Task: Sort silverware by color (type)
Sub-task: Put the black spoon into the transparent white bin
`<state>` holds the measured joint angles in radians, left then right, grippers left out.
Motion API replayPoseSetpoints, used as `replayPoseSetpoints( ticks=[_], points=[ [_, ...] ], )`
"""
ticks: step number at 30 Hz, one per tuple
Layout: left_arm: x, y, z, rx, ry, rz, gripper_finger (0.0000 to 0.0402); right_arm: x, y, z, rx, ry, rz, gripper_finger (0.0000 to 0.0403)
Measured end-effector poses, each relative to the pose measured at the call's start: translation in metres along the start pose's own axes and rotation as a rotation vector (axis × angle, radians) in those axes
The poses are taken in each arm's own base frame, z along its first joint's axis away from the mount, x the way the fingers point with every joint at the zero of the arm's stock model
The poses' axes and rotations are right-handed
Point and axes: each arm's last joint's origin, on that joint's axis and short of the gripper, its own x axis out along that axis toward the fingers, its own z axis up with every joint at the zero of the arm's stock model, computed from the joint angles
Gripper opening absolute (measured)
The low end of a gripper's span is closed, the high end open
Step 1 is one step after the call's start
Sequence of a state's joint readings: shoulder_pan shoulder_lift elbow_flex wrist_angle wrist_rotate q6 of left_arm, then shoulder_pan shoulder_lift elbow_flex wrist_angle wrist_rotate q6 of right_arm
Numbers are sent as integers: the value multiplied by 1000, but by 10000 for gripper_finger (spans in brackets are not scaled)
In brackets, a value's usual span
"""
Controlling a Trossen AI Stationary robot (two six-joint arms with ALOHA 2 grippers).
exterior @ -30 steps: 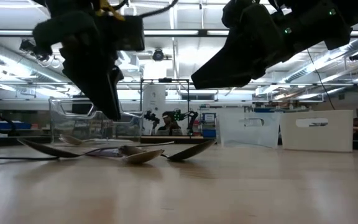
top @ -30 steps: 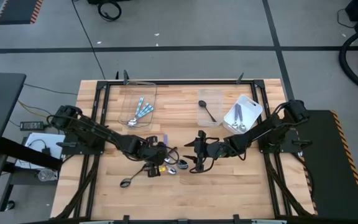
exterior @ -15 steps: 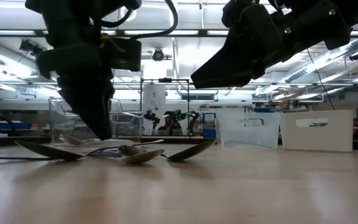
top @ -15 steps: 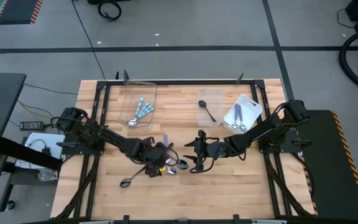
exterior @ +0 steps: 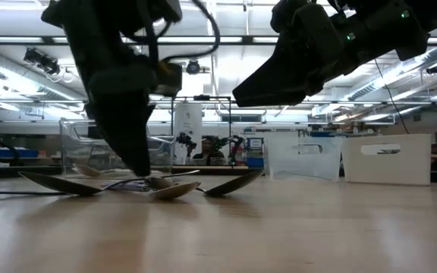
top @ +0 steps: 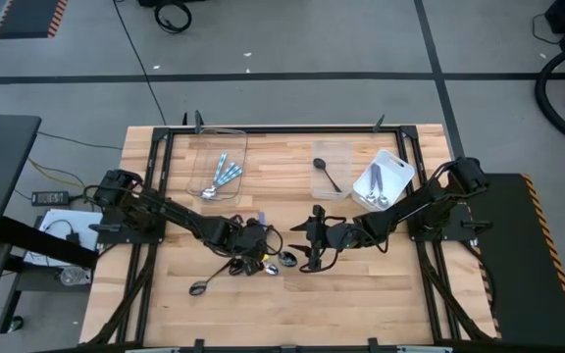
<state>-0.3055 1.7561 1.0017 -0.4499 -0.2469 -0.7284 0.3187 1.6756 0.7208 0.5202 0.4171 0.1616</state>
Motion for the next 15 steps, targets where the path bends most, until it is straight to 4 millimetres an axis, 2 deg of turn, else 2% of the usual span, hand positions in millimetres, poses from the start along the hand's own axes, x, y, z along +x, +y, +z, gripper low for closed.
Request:
replayPoseSetpoints(
  ticks=[6,15],
  points=[
    [14,2,-5,20,40,36,188,0,0,1,3,-7,1,231],
    [15,2,-5,43,43,40,132,0,0,1,3,-7,1,231]
  ],
)
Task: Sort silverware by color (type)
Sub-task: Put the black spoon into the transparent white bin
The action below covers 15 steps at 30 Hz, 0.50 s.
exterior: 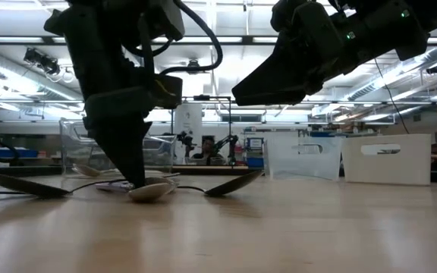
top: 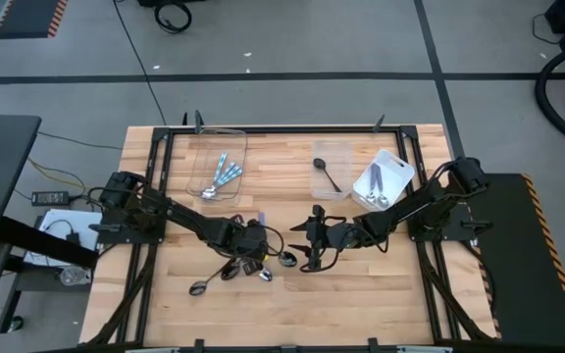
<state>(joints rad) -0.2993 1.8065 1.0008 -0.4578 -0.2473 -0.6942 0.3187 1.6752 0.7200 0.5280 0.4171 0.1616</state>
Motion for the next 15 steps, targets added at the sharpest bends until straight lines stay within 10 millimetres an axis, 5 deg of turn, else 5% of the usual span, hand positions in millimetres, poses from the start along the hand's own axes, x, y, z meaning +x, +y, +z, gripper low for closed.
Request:
replayPoseSetpoints(
  ticks=[9,15],
  points=[
    [-1,1,-1,50,5,5,34,0,0,0,-2,5,0,231],
    [-4,2,-1,65,22,-9,31,0,0,0,-2,5,0,231]
  ],
)
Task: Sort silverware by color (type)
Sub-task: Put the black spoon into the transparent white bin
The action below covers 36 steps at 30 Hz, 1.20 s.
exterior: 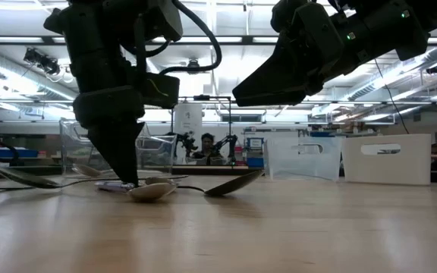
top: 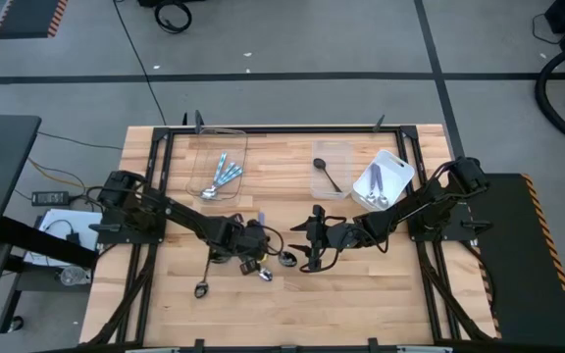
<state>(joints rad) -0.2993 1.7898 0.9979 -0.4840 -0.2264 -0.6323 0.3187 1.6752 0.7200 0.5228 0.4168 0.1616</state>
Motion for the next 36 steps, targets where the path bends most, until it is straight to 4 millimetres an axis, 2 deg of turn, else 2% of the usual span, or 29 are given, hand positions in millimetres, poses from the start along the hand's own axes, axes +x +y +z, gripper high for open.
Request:
replayPoseSetpoints(
  ticks=[7,13,16,23,27,36],
  points=[
    [-26,4,5,-17,-49,-37,31,-1,0,1,-1,-1,-5,231],
    [-48,5,16,2,-159,-8,31,-18,-7,25,57,-92,-74,231],
    [-55,6,21,32,-231,62,31,-26,-10,31,63,-96,-112,231],
    [-60,10,30,115,-350,187,31,-35,-15,31,70,-45,-174,231],
    [-60,10,32,255,-362,223,33,-34,-16,31,107,-50,-156,231],
    [-64,5,41,744,-410,388,36,-28,-25,32,238,-30,-95,231]
  ],
)
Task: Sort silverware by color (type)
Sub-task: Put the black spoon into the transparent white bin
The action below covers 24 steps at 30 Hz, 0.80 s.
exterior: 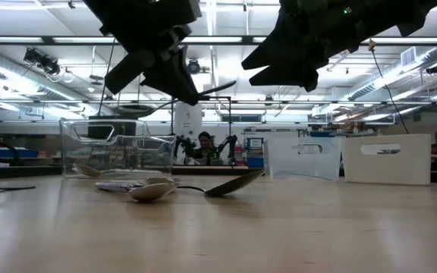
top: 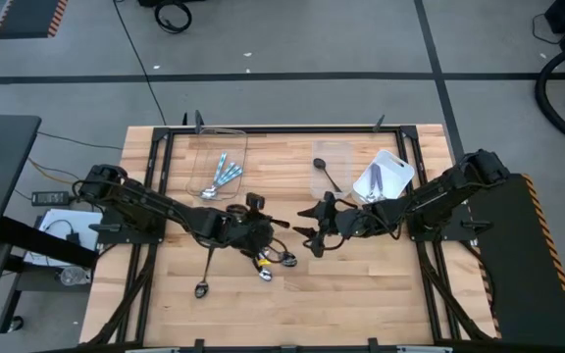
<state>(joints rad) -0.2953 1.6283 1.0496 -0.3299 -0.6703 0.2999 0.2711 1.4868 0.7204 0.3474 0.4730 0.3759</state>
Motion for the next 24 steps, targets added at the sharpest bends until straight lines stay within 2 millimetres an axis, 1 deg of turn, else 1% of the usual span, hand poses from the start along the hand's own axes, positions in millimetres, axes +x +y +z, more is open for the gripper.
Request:
replayPoseSetpoints(
  ticks=[9,11,18,21,24],
  points=[
    [4,7,5,393,-41,44,37,0,-1,-2,41,17,-10,221],
    [4,8,7,494,-54,49,38,-1,-3,1,66,13,-15,217],
    [4,5,8,959,-115,-2,38,-15,-19,21,153,-40,-89,208],
    [4,6,11,1164,-181,-5,38,-11,-27,23,206,-38,-102,208],
    [5,11,16,1249,-234,50,38,-3,-35,21,245,-3,-89,208]
  ],
)
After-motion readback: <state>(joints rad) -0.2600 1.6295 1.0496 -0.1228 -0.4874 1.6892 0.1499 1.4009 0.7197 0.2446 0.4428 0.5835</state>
